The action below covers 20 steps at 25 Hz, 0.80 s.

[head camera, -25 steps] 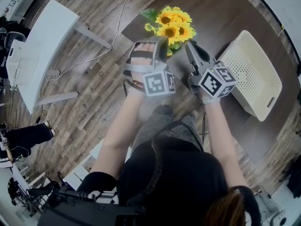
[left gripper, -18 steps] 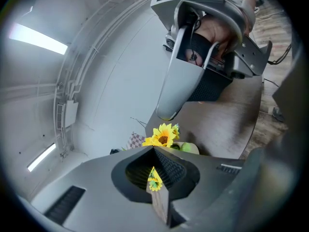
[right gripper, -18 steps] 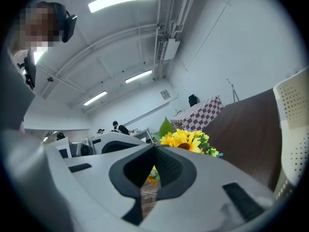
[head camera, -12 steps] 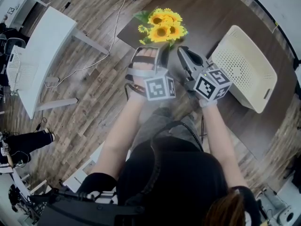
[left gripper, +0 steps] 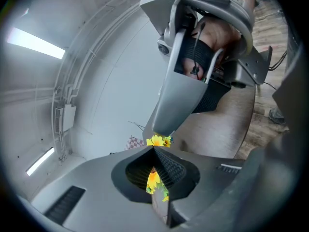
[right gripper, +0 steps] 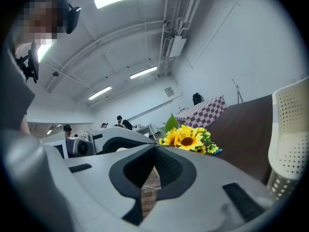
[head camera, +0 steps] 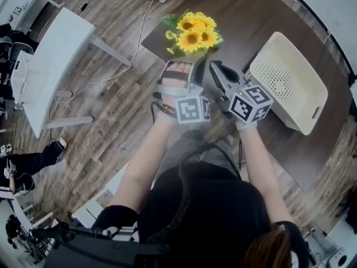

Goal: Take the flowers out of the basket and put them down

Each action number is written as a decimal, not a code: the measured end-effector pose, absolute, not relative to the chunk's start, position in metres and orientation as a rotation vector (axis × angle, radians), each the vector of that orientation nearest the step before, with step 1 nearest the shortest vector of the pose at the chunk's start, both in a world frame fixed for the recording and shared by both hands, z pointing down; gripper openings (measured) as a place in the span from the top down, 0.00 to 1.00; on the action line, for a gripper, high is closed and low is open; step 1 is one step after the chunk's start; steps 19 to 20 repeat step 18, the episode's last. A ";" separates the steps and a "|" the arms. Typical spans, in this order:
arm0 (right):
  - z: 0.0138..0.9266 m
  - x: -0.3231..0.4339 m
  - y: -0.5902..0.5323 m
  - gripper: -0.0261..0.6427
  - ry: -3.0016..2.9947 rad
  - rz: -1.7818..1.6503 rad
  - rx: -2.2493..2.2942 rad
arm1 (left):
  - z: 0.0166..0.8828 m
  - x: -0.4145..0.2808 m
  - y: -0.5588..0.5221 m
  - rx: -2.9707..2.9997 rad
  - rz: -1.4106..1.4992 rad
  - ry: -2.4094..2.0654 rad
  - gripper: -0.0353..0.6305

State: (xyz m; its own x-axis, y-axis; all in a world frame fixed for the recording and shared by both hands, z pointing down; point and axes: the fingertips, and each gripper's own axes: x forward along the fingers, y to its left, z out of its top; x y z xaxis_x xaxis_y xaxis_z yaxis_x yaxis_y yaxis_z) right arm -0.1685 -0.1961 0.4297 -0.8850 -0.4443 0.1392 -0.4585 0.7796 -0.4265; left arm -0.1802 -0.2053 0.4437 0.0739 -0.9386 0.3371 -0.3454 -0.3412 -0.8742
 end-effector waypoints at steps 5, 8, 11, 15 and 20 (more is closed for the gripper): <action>0.432 -0.170 -0.190 0.96 -2.923 0.685 0.705 | 0.444 -0.181 -0.200 -1.746 -1.288 1.270 0.94; 0.436 -0.170 -0.184 0.96 -2.913 0.672 0.679 | 0.448 -0.179 -0.196 -1.761 -1.293 1.275 0.94; 0.440 -0.171 -0.183 0.96 -2.908 0.662 0.661 | 0.453 -0.182 -0.193 -1.756 -1.322 1.273 0.94; 0.444 -0.173 -0.182 0.96 -2.902 0.652 0.647 | 0.461 -0.182 -0.189 -1.786 -1.333 1.274 0.94; 0.450 -0.175 -0.175 0.96 -2.886 0.642 0.631 | 0.469 -0.180 -0.182 -1.830 -1.347 1.264 0.94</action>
